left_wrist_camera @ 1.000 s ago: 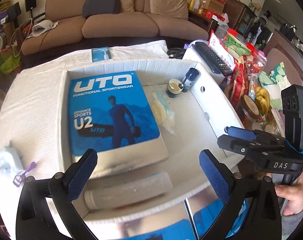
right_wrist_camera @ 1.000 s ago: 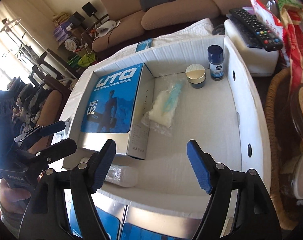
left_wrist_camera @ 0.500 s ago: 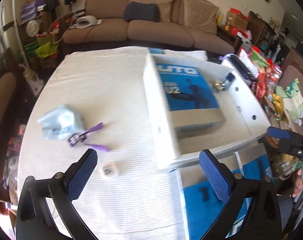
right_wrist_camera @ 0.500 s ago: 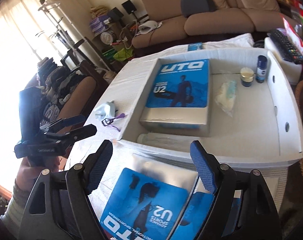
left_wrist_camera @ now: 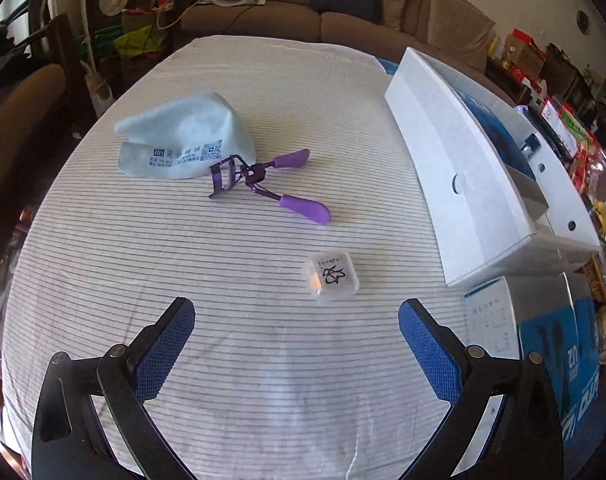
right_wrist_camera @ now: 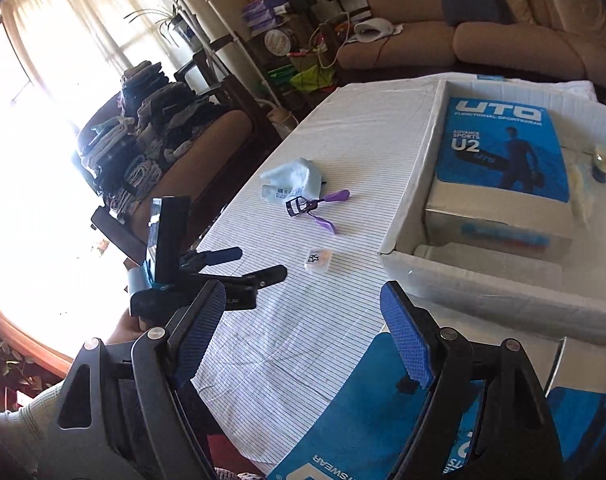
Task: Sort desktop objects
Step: 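Grasp the small clear square box with the left tool, then grasp the purple eyelash curler with the right tool while the left tool holds the box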
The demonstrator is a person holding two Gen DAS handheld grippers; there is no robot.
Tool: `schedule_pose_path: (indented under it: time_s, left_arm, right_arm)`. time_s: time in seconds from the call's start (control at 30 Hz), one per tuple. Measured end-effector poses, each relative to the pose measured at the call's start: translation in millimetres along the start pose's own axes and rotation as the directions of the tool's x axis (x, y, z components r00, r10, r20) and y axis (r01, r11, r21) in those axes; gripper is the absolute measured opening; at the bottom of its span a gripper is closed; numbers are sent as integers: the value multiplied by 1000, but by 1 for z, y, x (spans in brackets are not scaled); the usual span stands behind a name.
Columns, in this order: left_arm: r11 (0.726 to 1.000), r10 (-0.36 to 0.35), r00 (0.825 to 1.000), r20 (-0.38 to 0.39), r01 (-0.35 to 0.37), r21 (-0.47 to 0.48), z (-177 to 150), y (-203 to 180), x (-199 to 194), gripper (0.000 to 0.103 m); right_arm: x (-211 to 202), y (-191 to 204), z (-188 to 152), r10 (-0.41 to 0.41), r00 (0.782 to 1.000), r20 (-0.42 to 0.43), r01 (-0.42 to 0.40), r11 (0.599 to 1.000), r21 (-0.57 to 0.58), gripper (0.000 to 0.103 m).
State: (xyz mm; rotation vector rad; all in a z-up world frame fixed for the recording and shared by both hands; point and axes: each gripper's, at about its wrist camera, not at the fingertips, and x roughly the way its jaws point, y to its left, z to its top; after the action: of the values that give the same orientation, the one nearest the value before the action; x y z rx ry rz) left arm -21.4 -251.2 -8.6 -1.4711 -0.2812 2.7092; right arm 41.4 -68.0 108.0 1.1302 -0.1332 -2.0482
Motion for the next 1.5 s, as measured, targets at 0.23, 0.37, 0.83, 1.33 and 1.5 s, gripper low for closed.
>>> schedule_pose_path:
  time_s: [0.23, 0.37, 0.83, 1.33, 1.5]
  left_arm:
    - [999, 51, 999, 15, -51, 13, -6, -15, 36, 66]
    - [995, 80, 995, 59, -83, 49, -7, -19, 37, 53]
    - [997, -73, 988, 139, 76, -17, 12, 39, -21, 43]
    - [961, -102, 964, 245, 158, -226, 29, 143, -56, 43]
    - [956, -96, 963, 253, 160, -247, 29, 155, -61, 43]
  right_arm:
    - [1, 5, -6, -64, 998, -5, 64, 998, -8, 78]
    - [1, 4, -9, -101, 995, -8, 100, 995, -20, 78]
    - [30, 11, -2, -47, 999, -12, 46, 999, -20, 78]
    - [210, 58, 69, -176, 974, -142, 132, 952, -275, 56]
    - [244, 44, 74, -134, 977, -167, 105, 979, -173, 56]
